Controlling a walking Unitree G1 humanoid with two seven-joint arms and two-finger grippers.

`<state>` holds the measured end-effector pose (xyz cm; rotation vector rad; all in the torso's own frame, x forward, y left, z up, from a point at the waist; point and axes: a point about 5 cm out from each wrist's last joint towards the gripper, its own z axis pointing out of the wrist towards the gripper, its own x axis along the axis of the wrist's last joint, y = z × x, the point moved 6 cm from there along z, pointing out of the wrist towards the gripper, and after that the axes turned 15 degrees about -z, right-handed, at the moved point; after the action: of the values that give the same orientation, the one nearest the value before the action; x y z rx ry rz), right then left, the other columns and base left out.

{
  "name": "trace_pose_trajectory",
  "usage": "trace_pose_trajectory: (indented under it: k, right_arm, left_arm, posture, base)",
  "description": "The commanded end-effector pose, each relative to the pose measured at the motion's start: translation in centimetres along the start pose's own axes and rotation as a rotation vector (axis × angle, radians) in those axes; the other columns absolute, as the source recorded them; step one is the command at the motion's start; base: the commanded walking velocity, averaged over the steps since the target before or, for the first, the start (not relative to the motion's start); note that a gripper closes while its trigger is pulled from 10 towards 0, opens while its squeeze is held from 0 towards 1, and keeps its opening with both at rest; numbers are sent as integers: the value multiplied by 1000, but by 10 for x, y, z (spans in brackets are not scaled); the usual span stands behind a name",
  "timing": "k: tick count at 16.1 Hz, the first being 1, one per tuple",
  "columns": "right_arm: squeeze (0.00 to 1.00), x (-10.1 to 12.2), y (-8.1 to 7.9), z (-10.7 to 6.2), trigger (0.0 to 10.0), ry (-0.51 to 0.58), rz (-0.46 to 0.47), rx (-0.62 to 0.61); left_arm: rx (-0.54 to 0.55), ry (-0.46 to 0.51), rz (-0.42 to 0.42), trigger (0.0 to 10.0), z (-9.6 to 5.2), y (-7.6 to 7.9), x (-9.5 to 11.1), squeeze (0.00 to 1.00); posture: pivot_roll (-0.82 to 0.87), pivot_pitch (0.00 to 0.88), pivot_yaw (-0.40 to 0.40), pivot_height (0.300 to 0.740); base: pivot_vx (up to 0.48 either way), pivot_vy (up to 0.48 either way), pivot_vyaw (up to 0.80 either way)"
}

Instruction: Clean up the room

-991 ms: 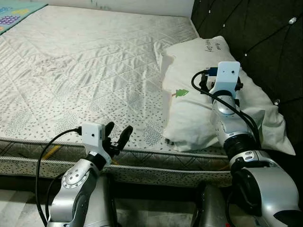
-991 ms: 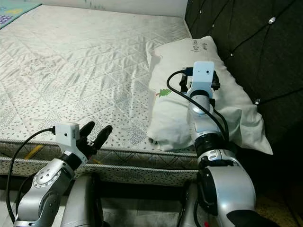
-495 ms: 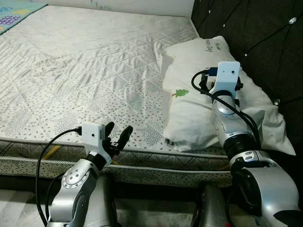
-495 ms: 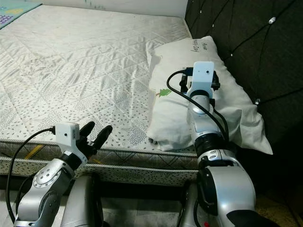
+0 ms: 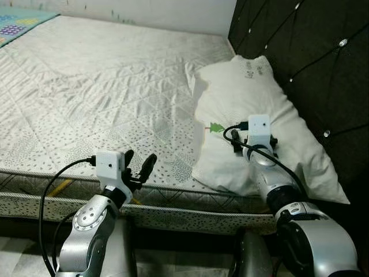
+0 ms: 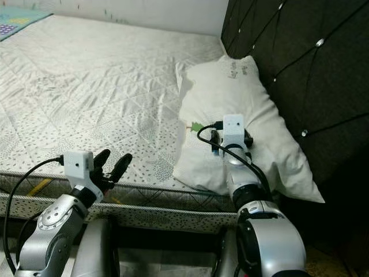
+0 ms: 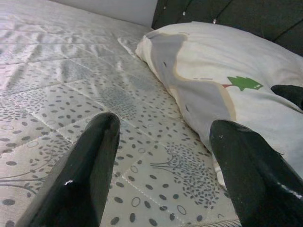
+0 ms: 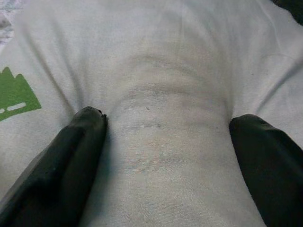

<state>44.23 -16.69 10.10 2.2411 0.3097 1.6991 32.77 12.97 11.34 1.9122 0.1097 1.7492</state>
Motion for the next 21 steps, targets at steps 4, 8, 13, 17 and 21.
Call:
trace_pose_trajectory:
  k: [4, 8, 13, 17, 21]
  right_arm:
    - [0, 22, -11, -7, 10000, 179, 129, 97]
    - [0, 75, 2, -28, 10000, 440, 147, 88]
    - [0, 85, 11, -41, 10000, 484, 166, 85]
    - [0, 84, 15, -44, 10000, 481, 170, 70]
    - [0, 82, 19, -47, 10000, 472, 171, 51]
  left_arm:
    - [17, 37, 2, 10000, 1, -4, 9, 0]
    - [15, 40, -13, 10000, 2, -3, 8, 0]
    - [11, 39, -14, 10000, 2, -4, 8, 0]
    - [10, 39, -15, 10000, 3, -4, 7, 0]
    - [53, 70, -21, 10000, 5, -10, 12, 0]
  posture:
    - [30, 0, -73, 480]
    - [18, 0, -67, 494]
    - [14, 0, -65, 546]
    - [19, 0, -59, 588]
    - [14, 0, -55, 631]
  base:
    - [0, 0, 0]
    - [0, 0, 0]
    - [0, 0, 0]
    - [0, 0, 0]
    - [0, 0, 0]
